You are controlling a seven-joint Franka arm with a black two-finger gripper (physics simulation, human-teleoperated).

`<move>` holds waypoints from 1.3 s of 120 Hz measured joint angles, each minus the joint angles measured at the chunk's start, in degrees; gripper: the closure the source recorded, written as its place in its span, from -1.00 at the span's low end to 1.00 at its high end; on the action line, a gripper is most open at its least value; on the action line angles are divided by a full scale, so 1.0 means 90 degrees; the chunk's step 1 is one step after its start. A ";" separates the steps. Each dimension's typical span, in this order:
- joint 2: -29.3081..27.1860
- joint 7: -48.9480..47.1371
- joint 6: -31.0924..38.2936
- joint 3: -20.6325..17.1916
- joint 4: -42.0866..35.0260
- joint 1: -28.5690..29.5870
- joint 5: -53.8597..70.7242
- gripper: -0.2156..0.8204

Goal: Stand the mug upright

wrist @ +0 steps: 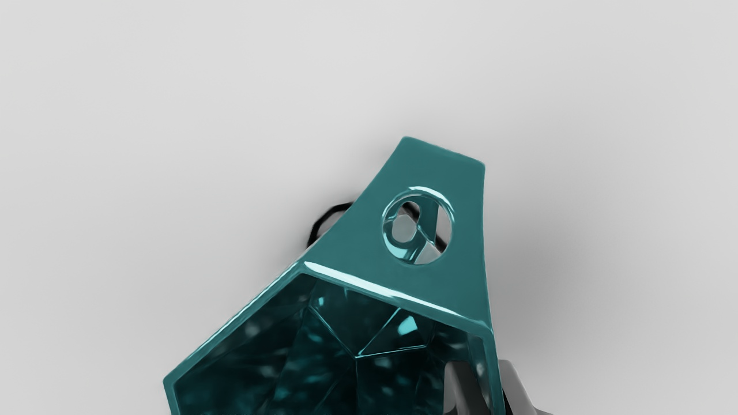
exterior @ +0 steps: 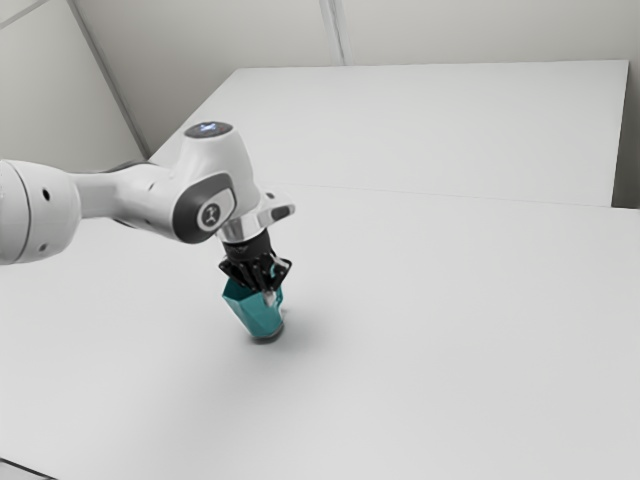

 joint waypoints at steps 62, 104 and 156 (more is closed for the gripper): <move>0.0022 0.0058 0.0077 0.0001 -0.0030 -0.0362 -0.0068 -0.03; -0.0304 0.0112 0.0023 -0.0025 0.0068 -0.0217 -0.0085 -0.48; -0.0336 0.0265 -0.0670 0.0109 0.1461 -0.0422 0.0128 -0.57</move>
